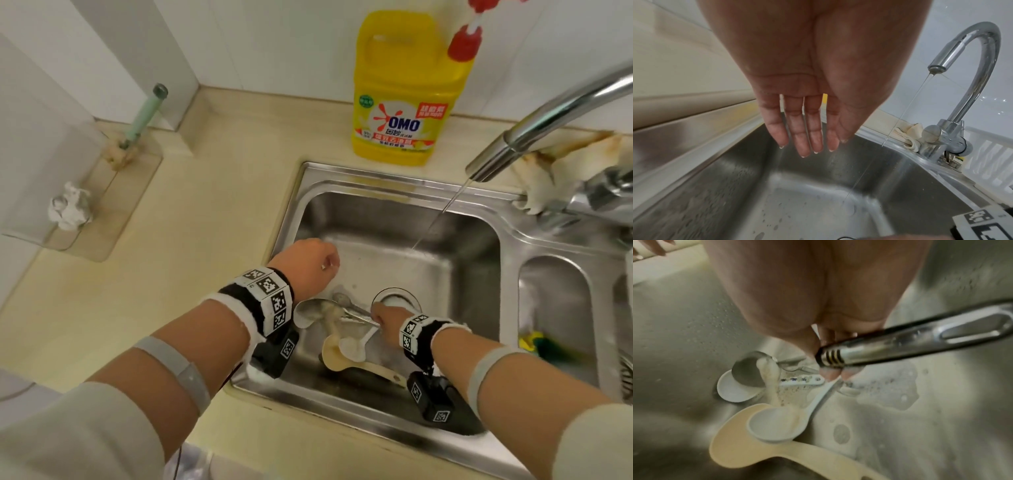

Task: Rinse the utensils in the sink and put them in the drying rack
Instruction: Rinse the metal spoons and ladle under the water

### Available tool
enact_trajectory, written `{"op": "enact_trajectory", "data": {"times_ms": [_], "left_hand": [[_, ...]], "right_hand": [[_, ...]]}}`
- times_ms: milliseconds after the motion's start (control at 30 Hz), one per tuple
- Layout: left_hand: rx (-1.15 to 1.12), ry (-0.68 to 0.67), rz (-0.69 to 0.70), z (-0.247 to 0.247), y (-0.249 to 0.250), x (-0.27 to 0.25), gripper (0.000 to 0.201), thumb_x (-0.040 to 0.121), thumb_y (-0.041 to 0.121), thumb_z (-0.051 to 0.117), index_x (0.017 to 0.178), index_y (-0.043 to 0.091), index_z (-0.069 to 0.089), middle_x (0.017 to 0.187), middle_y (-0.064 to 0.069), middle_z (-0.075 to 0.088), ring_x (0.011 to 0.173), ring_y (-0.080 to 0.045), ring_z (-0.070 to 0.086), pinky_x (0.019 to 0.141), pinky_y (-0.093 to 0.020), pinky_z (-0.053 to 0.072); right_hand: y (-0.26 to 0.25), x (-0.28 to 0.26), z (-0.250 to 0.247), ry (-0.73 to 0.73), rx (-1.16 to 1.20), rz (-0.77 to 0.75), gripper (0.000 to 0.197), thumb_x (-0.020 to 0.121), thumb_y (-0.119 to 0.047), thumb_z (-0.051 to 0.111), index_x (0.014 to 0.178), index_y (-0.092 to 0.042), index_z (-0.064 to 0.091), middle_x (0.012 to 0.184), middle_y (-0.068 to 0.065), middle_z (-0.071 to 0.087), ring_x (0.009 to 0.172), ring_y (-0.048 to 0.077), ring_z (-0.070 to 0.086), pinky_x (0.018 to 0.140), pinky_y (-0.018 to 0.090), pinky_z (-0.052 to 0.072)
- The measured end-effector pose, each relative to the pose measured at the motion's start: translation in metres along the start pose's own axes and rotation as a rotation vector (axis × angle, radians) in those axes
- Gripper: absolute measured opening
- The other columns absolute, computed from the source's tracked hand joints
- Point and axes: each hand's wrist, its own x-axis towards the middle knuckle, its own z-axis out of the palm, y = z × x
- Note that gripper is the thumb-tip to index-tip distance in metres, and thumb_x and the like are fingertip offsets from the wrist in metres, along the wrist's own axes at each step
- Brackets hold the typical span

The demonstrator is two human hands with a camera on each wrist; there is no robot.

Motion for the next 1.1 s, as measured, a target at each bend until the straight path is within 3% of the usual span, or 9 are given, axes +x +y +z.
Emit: {"op": "enact_trajectory", "data": {"times_ms": [67,233,367,467,567,667,833,967,1100], "left_hand": [[-0.002,-0.004,0.003,-0.005,0.003,0.000,0.016,0.095,0.026,0.056,0.102,0.021,0.069,0.100,0.002,0.067,0.087,-0.015,0.062,0.089,-0.036,0.054],[-0.034,0.018,0.008,-0.017,0.011,0.011,0.020,0.095,0.026,0.057,0.113,0.022,0.065,0.112,-0.002,0.059,0.097,-0.020,0.061,0.095,-0.035,0.050],[-0.145,0.021,-0.040,-0.014,0.024,0.034,0.041,0.093,0.027,0.063,0.133,0.025,0.056,0.128,-0.005,0.052,0.110,-0.023,0.059,0.104,-0.036,0.045],[-0.300,0.004,-0.048,-0.005,0.040,0.053,0.049,0.094,0.024,0.063,0.140,0.018,0.050,0.136,-0.009,0.057,0.121,-0.028,0.058,0.106,-0.039,0.045],[-0.612,0.007,-0.074,0.002,0.062,0.064,0.040,0.096,0.013,0.059,0.135,0.014,0.054,0.126,-0.013,0.062,0.105,-0.034,0.067,0.093,-0.049,0.057],[-0.812,-0.008,-0.093,0.006,0.079,0.075,0.037,0.096,0.001,0.054,0.131,0.010,0.056,0.115,-0.015,0.064,0.084,-0.027,0.070,0.076,-0.037,0.061],[-0.878,0.001,-0.103,0.007,0.092,0.088,0.036,0.089,-0.004,0.057,0.120,0.013,0.067,0.107,-0.013,0.069,0.098,-0.037,0.070,0.088,-0.054,0.058],[-0.896,0.041,-0.150,0.006,0.088,0.094,0.042,0.081,-0.001,0.066,0.120,0.014,0.067,0.106,-0.014,0.071,0.092,-0.034,0.071,0.083,-0.047,0.061],[-0.996,0.110,-0.262,0.007,0.080,0.102,0.030,0.089,-0.005,0.058,0.115,0.008,0.065,0.104,-0.022,0.068,0.080,-0.032,0.066,0.074,-0.042,0.056]], "right_hand": [[0.003,-0.012,-0.011,0.086,0.074,0.005,0.026,0.094,-0.014,0.054,0.120,-0.013,0.050,0.108,0.010,0.059,0.092,0.025,0.057,0.075,0.030,0.042],[0.011,-0.057,-0.050,0.257,0.132,0.031,0.013,0.096,-0.010,0.039,0.102,-0.022,0.042,0.085,0.003,0.056,0.071,0.020,0.054,0.063,0.030,0.042],[0.026,-0.104,-0.087,0.407,0.167,0.079,0.011,0.099,-0.037,0.045,0.098,-0.028,0.051,0.082,-0.004,0.063,0.073,0.018,0.061,0.070,0.032,0.052],[0.041,-0.133,-0.110,0.515,0.150,0.131,0.010,0.095,-0.039,0.052,0.101,-0.032,0.057,0.079,-0.008,0.061,0.077,0.019,0.063,0.069,0.029,0.049],[0.059,-0.154,-0.125,0.574,0.116,0.201,0.011,0.093,-0.035,0.054,0.101,-0.035,0.061,0.088,-0.008,0.065,0.084,0.019,0.064,0.070,0.029,0.049],[0.072,-0.168,-0.137,0.588,0.107,0.259,0.014,0.091,-0.034,0.056,0.101,-0.037,0.065,0.096,-0.008,0.066,0.091,0.019,0.064,0.078,0.033,0.054],[0.087,-0.168,-0.151,0.607,0.066,0.265,0.022,0.094,-0.033,0.053,0.108,-0.040,0.069,0.105,-0.007,0.069,0.096,0.021,0.065,0.082,0.034,0.054],[0.088,-0.158,-0.163,0.636,-0.053,0.227,0.027,0.098,-0.034,0.049,0.117,-0.039,0.067,0.113,-0.007,0.069,0.106,0.020,0.064,0.095,0.039,0.046],[0.086,-0.148,-0.171,0.676,-0.069,0.186,0.029,0.099,-0.034,0.046,0.120,-0.040,0.065,0.113,-0.009,0.066,0.109,0.019,0.061,0.101,0.042,0.037]]}}
